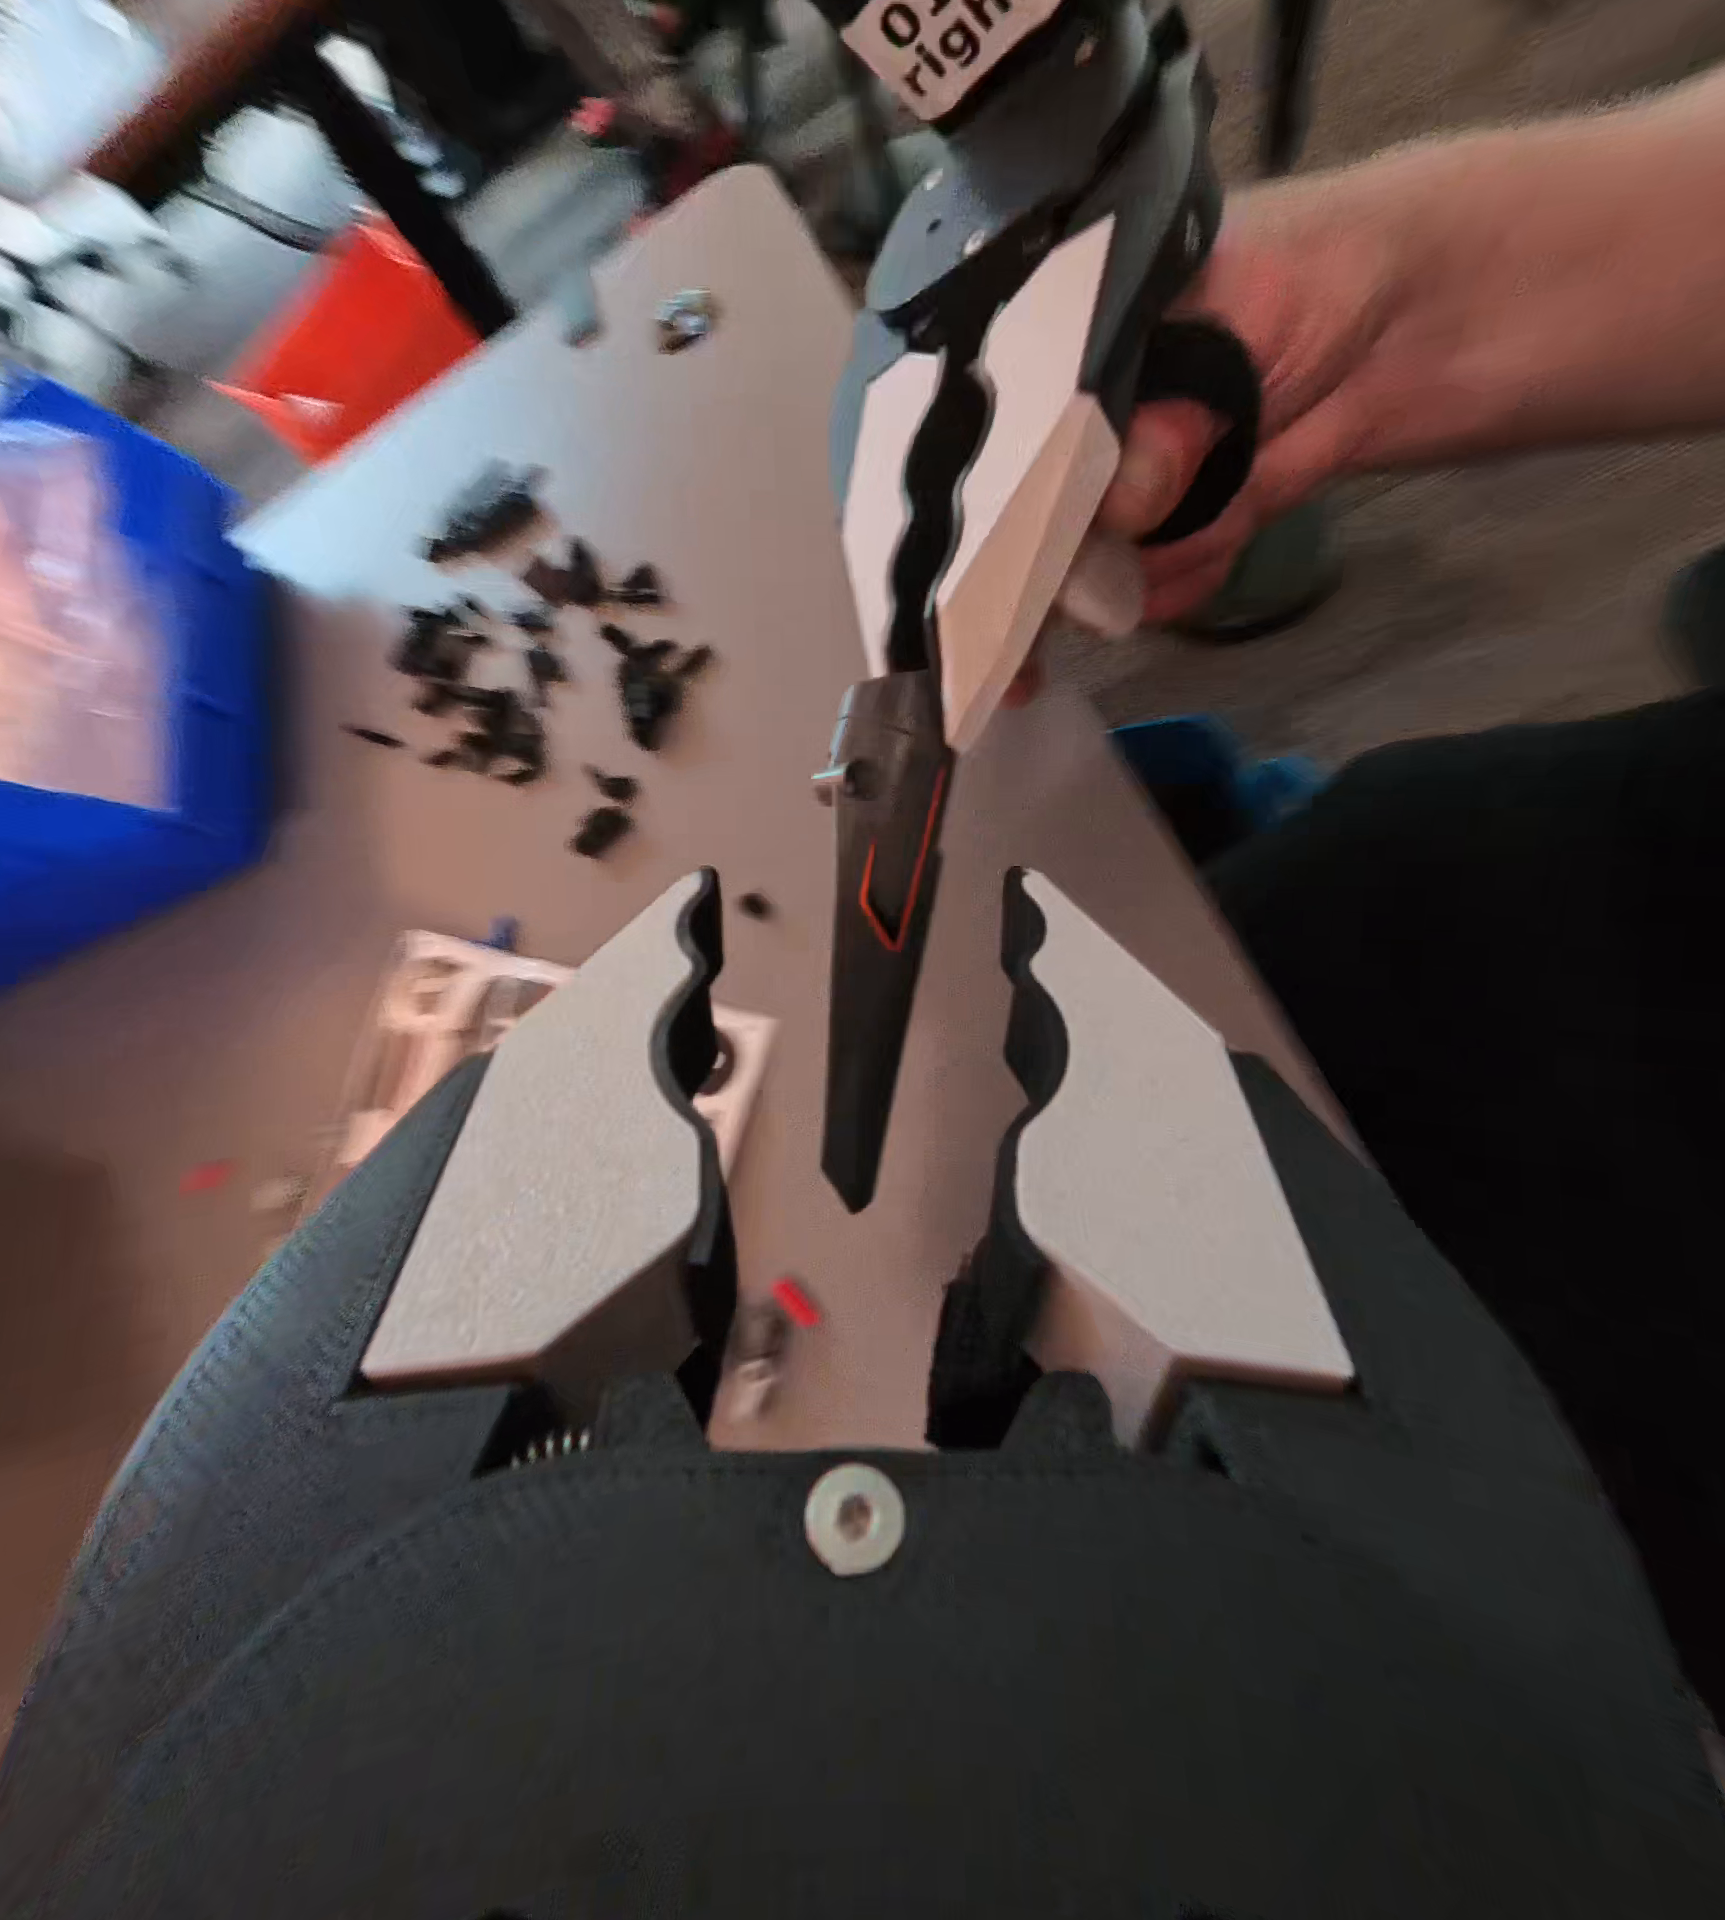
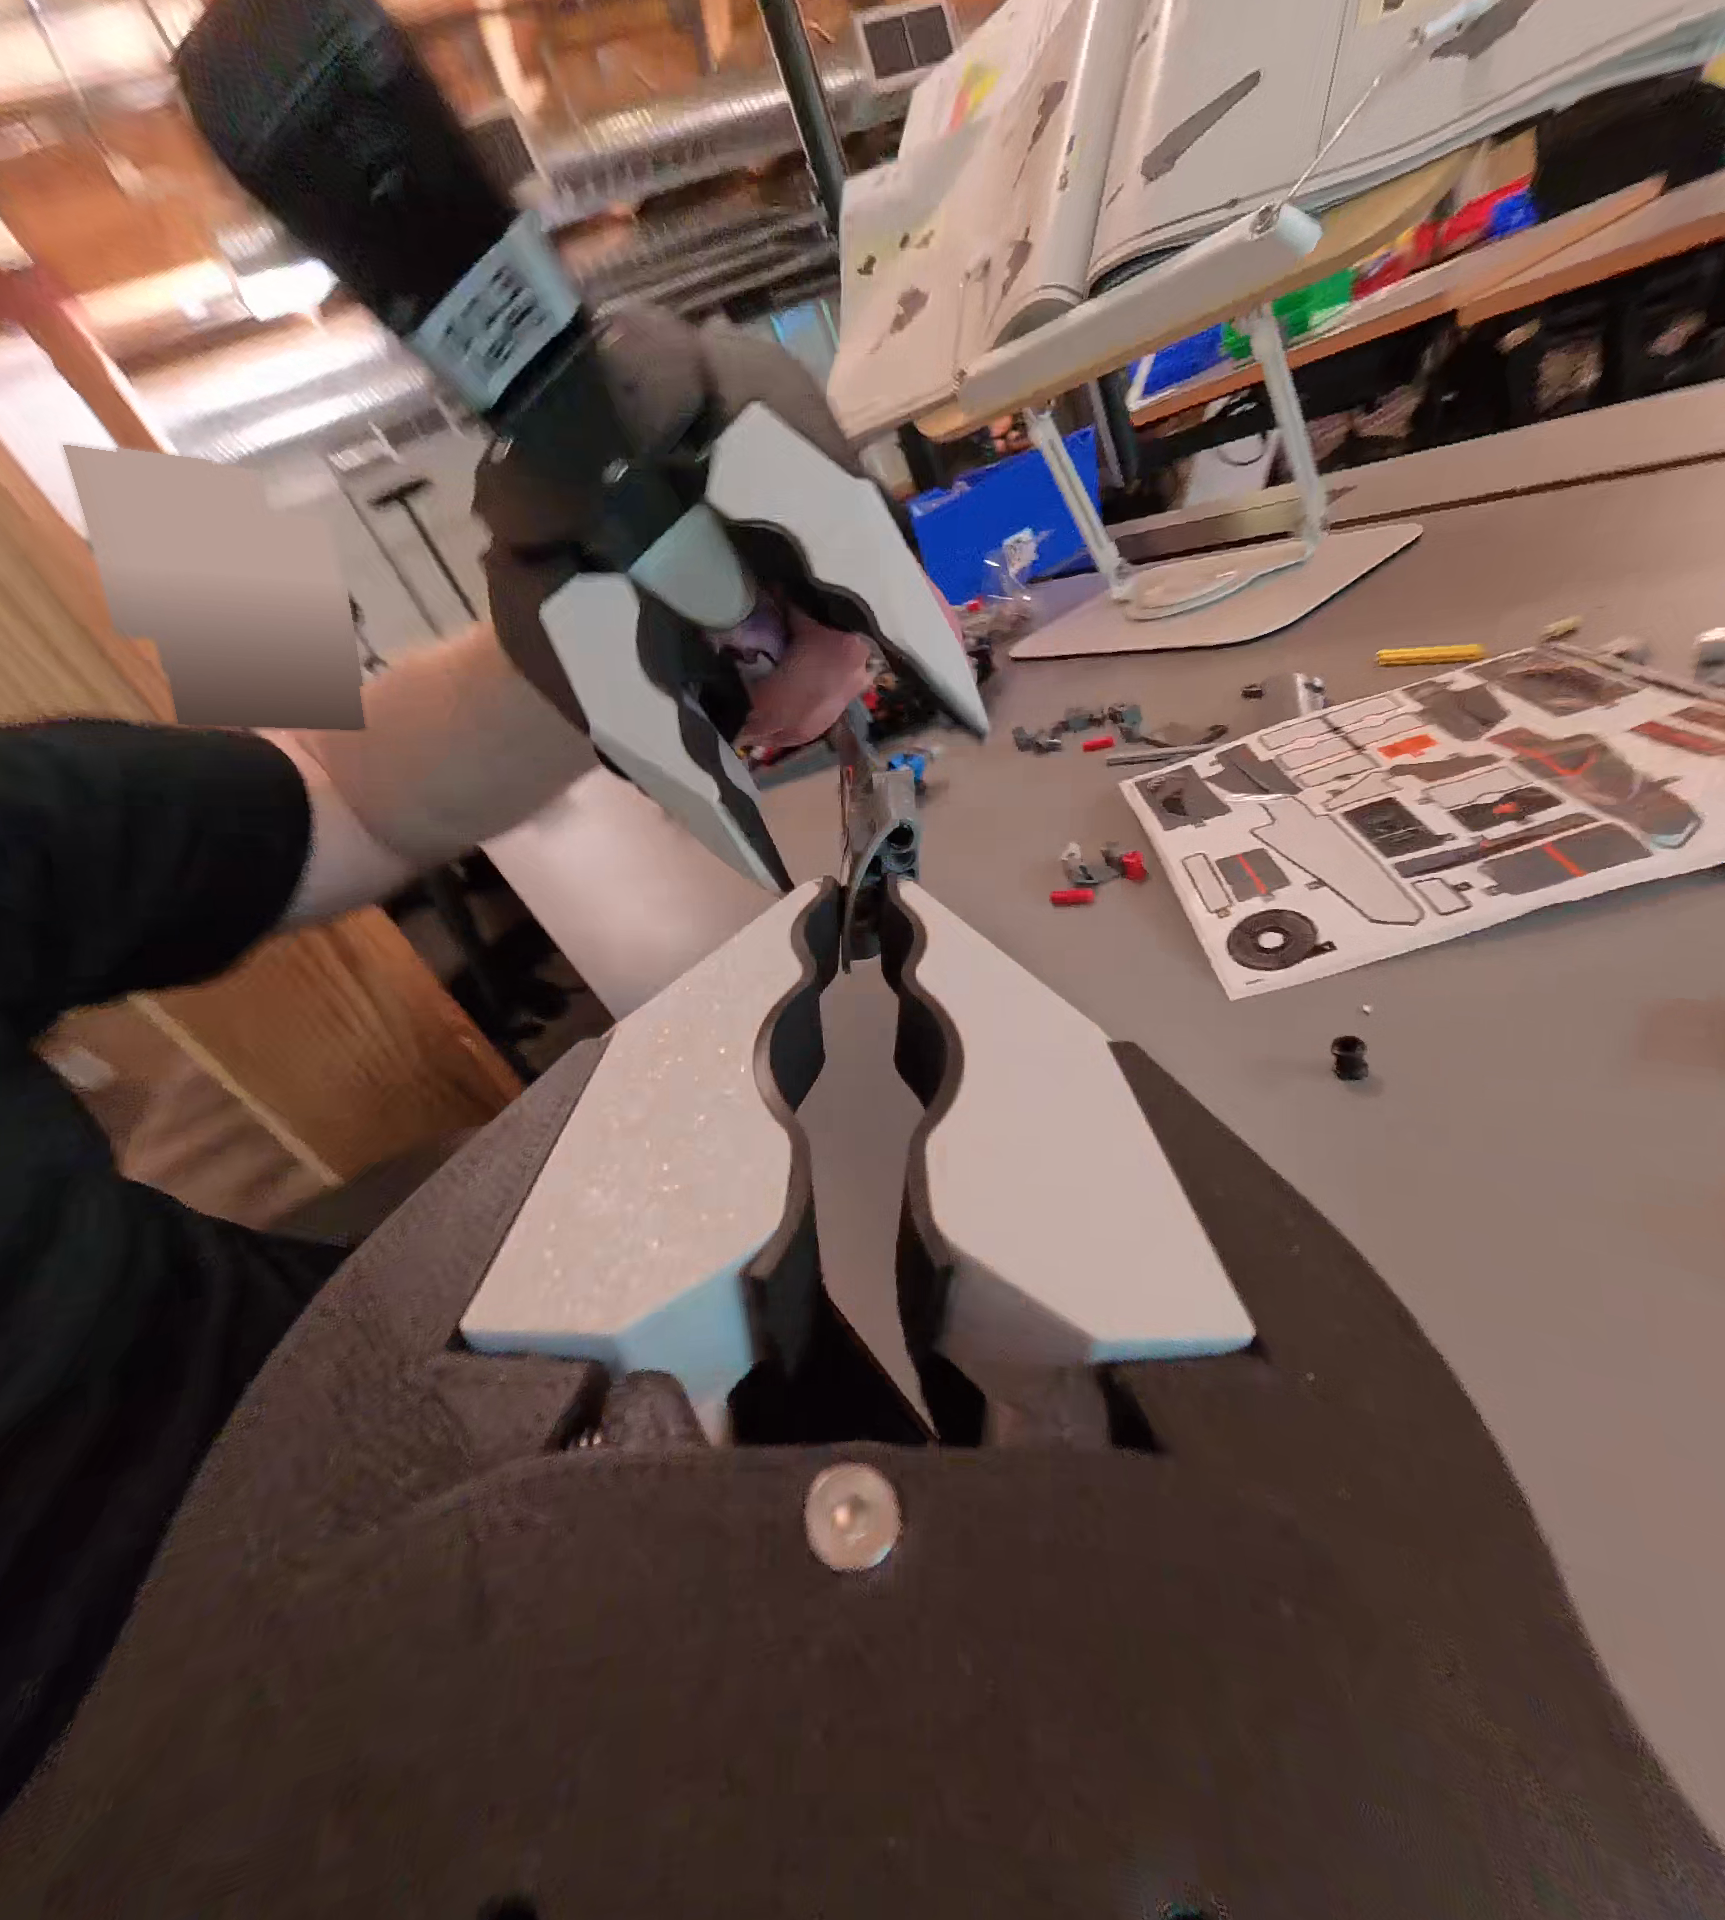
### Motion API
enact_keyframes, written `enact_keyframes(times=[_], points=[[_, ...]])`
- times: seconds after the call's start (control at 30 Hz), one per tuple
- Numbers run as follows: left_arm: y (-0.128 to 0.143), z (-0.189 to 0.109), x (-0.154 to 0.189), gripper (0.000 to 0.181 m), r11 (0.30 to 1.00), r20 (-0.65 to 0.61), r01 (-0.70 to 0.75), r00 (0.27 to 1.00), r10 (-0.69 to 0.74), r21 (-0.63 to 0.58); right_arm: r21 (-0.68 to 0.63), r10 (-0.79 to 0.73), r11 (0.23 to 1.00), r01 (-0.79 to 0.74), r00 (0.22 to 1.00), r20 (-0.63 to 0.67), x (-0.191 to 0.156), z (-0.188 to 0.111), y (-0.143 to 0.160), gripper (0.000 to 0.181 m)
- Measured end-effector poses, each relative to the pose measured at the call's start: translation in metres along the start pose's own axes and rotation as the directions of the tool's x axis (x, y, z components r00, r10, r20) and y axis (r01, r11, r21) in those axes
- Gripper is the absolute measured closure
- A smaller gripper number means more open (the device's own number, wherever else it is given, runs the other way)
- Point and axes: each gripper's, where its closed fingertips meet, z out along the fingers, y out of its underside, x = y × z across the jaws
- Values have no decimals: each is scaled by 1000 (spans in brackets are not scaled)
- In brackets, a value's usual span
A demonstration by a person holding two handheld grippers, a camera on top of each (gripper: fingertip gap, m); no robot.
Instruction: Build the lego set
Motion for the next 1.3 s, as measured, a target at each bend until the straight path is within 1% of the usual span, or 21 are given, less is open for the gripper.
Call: enact_keyframes(times=[0.1, 0.2, 0.23, 0.37, 0.43, 0.5, 0.53, 0.57, 0.6, 0.67, 0.7, 0.77, 0.8, 0.87, 0.9, 0.93, 1.0, 1.07, 1.13, 1.17, 1.3], points=[[7, -3, -10, 130, 967, 176, -227, 954, 244, -111, -11, 82, 997, -82, 995, 50, 2, 7, -4, 177], [12, -5, -14, 151, 938, 245, -303, 909, 337, -168, -13, 126, 992, -125, 989, 83, 2, 13, -9, 177], [11, -9, -16, 161, 937, 270, -313, 899, 344, -153, -9, 138, 990, -138, 986, 94, 1, 15, -11, 177], [13, -20, -18, 163, 947, 289, -294, 903, 319, -126, 0, 151, 988, -152, 981, 118, 0, 25, -18, 177], [17, -25, -22, 163, 955, 315, -265, 903, 293, -131, 12, 86, 996, -87, 993, 76, 1, 31, -23, 176], [22, -29, -23, 163, 975, 303, -194, 927, 220, -112, 37, -8, 999, 7, 999, 33, 0, 32, -33, 150], [24, -32, -25, 163, 985, 300, -147, 939, 167, -89, 18, -107, 994, 107, 994, -30, 3, 32, -34, 144], [25, -35, -27, 163, 995, 288, -85, 952, 99, -61, -27, -250, 968, 249, 960, -123, 9, 31, -35, 140], [28, -37, -27, 162, 999, 265, -18, 964, 28, -39, -96, -411, 912, 400, 888, -209, 14, 31, -36, 138], [28, -41, -27, 163, 995, 214, 95, 972, -97, 21, -262, -710, 704, 660, 643, -286, 10, 36, -37, 135], [27, -41, -25, 163, 989, 178, 142, 973, -147, 37, -361, -833, 551, 753, 471, -290, 8, 40, -37, 136], [25, -40, -22, 163, 978, 130, 201, 970, -207, 59, -536, -959, 251, 806, 132, -251, 10, 49, -38, 136], [23, -40, -19, 162, 972, 100, 226, 968, -231, 68, -588, -977, 146, 796, 22, -212, 12, 54, -36, 139], [21, -39, -17, 162, 962, 69, 261, 961, -266, 75, -603, -981, 17, 798, -104, -165, 10, 63, -33, 155], [22, -39, -17, 162, 961, 68, 267, 960, -272, 72, -610, -977, -21, 792, -146, -155, 10, 65, -33, 164], [24, -39, -17, 162, 961, 70, 267, 960, -272, 72, -616, -977, -37, 787, -157, -141, 11, 66, -32, 164], [23, -41, -19, 162, 958, 79, 271, 957, -279, 96, -610, -980, -33, 792, -144, -134, 12, 68, -32, 165], [23, -47, -28, 157, 968, 165, 228, 956, -244, 107, -602, -980, -7, 798, -125, -154, 14, 66, -37, 166], [28, -57, -39, 138, 993, 294, 101, 949, -112, 54, -595, -980, 29, 803, -96, -176, 17, 63, -44, 166], [31, -61, -43, 134, 999, 356, 31, 934, -34, 14, -596, -981, 38, 802, -84, -176, 20, 62, -45, 166], [25, -65, -41, 133, 979, 459, -176, 864, 204, -104, -593, -986, 30, 805, -75, -152, 23, 64, -45, 166]])
